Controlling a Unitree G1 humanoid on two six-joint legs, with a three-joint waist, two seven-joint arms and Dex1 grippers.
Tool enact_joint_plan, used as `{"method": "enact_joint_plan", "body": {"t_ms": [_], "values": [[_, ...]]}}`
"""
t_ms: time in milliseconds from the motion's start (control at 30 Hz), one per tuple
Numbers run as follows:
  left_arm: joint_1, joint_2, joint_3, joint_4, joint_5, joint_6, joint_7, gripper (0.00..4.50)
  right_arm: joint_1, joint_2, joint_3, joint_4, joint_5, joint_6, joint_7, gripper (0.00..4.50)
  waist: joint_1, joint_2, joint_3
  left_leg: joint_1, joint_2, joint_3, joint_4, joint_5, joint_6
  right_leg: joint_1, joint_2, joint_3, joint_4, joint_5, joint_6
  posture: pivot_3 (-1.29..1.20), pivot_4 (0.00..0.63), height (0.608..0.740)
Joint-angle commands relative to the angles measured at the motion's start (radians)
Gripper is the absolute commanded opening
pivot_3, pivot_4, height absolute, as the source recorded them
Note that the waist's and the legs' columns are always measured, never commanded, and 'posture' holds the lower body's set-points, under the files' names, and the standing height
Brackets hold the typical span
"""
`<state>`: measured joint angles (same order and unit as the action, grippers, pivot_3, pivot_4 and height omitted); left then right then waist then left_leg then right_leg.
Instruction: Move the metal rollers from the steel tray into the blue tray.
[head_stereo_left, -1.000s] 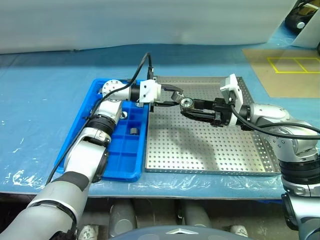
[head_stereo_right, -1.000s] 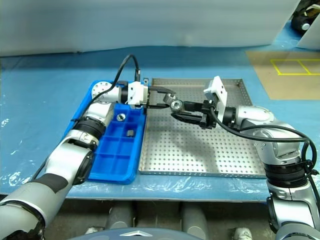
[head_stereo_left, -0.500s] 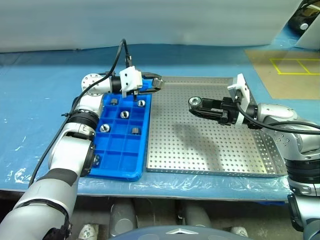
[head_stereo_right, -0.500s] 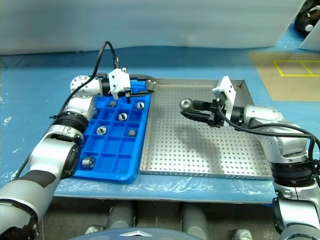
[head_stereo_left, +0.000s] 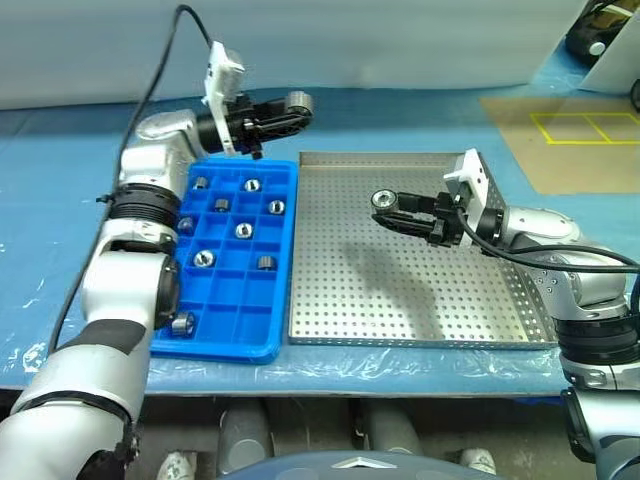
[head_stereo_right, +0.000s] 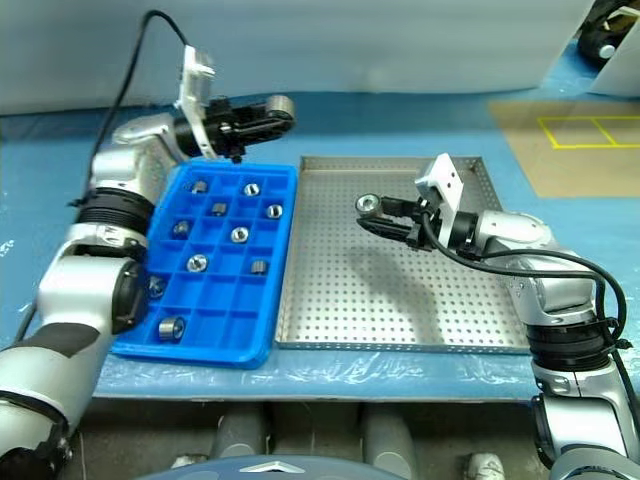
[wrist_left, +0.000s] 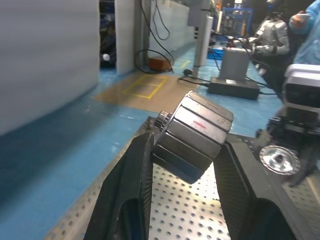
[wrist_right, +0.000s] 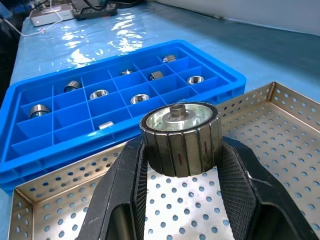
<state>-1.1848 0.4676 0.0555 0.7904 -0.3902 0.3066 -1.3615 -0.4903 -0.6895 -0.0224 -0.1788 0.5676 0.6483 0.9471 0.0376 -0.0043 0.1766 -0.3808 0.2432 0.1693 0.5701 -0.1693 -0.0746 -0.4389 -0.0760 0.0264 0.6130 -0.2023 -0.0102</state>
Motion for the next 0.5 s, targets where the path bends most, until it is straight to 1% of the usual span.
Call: {"method": "enact_joint_plan", "body": {"t_ms": [33, 233, 300, 400, 433, 500], "values": [[0.052, 0.079, -0.001, -0.120, 0.000, 0.044, -0.044, 1.71, -0.005, 0.007, -0.004, -0.028, 0.004, -0.023, 0.014, 1.62, 0.000, 0.000, 0.000, 0.000, 0.000, 0.000, -0.001, 0.000, 0.000, 0.000, 0.000, 0.000, 0.000, 0.000, 0.000, -0.23, 0.150, 0.740], [0.158, 0.184, 0.039, -0.250, -0.044, 0.164, -0.042, 1.71, -0.019, 0.028, 0.013, 0.023, -0.034, -0.064, 0.025, 1.62, 0.006, 0.000, 0.000, -0.001, 0.000, 0.000, -0.001, 0.000, 0.000, 0.000, 0.000, -0.001, -0.002, 0.000, 0.000, -0.20, 0.150, 0.740], [0.204, 0.199, 0.049, -0.310, -0.051, 0.178, -0.024, 1.71, -0.018, 0.019, 0.047, 0.067, -0.097, -0.129, 0.041, 1.62, 0.008, 0.000, 0.000, -0.001, 0.000, 0.000, -0.001, 0.000, 0.000, 0.000, 0.000, -0.001, -0.002, 0.000, 0.000, -0.19, 0.150, 0.740], [0.238, 0.185, 0.064, -0.379, -0.065, 0.186, 0.023, 1.71, -0.027, 0.033, 0.076, 0.199, -0.184, -0.229, 0.033, 1.62, 0.013, 0.000, 0.000, -0.002, 0.001, 0.000, 0.000, 0.000, 0.000, 0.001, -0.001, -0.002, -0.002, 0.000, 0.000, -0.15, 0.150, 0.740], [0.245, 0.180, 0.063, -0.392, -0.063, 0.176, 0.034, 1.71, -0.031, 0.037, 0.079, 0.229, -0.198, -0.246, 0.035, 1.62, 0.014, 0.000, 0.000, -0.002, 0.000, 0.000, 0.000, 0.000, 0.000, 0.001, -0.001, -0.003, -0.002, 0.000, 0.000, -0.15, 0.150, 0.740], [0.220, 0.140, 0.042, -0.408, -0.048, 0.149, 0.075, 1.71, -0.048, 0.052, 0.066, 0.248, -0.181, -0.240, 0.049, 1.62, 0.017, 0.000, 0.000, -0.003, 0.000, 0.000, 0.001, 0.000, 0.000, 0.001, -0.001, -0.003, -0.001, 0.000, 0.000, -0.13, 0.150, 0.740]]}}
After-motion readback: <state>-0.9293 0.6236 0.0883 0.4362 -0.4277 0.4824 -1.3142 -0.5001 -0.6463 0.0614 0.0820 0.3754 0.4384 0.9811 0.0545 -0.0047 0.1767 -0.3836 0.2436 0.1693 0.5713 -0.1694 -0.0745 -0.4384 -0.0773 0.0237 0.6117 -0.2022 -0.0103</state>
